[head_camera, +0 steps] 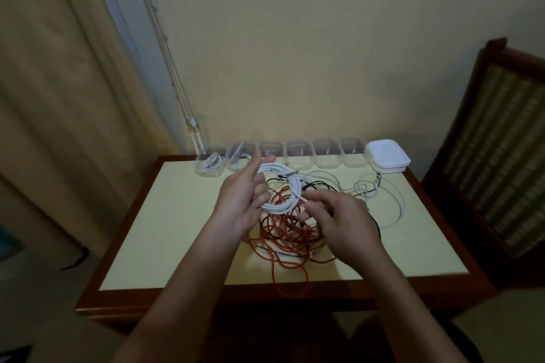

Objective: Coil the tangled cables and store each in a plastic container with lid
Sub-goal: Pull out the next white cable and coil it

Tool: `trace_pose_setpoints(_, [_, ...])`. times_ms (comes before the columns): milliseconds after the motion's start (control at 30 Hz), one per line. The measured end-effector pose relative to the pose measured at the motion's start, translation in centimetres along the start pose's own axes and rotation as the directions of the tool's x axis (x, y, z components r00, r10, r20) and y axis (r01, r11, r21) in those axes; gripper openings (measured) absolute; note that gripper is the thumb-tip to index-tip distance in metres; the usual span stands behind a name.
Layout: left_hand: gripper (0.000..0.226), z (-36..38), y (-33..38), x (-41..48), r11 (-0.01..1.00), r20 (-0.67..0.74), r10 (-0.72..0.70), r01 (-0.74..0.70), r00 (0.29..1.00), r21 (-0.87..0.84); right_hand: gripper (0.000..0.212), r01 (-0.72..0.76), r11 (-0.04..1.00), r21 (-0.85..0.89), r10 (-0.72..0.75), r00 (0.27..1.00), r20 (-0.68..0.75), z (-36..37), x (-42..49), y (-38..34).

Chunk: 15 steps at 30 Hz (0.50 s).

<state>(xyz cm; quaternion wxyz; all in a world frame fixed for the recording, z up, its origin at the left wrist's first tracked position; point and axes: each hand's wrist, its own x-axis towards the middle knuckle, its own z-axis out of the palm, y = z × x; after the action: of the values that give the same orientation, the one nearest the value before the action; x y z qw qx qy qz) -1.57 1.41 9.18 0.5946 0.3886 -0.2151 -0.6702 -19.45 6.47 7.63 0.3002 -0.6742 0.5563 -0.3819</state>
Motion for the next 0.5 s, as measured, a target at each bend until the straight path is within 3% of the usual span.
trace_pose_setpoints(200, [0.022,0.0,1.7,0.0,0.997,-0.065,-0.02,0.015,0.998,-0.075,0.023,0.051,0.998,-0.021,-0.052,0.998,-0.042,-2.3,-0.9,0.7])
trace_pose_setpoints(367, [0.019,0.9,1.6,-0.8,0.972,-0.004,-0.119,0.116,0.993,-0.205,0.015,0.05,0.999,0.008,-0.049,0.995,-0.089,-2.1,-1.0,1.4])
trace_pose_setpoints(500, [0.019,1.7,1.3,-1.7,0.948,0.057,-0.146,0.156,0.988,-0.279,0.023,0.121,0.993,-0.011,-0.121,0.97,-0.211,-1.1,-1.3,1.5])
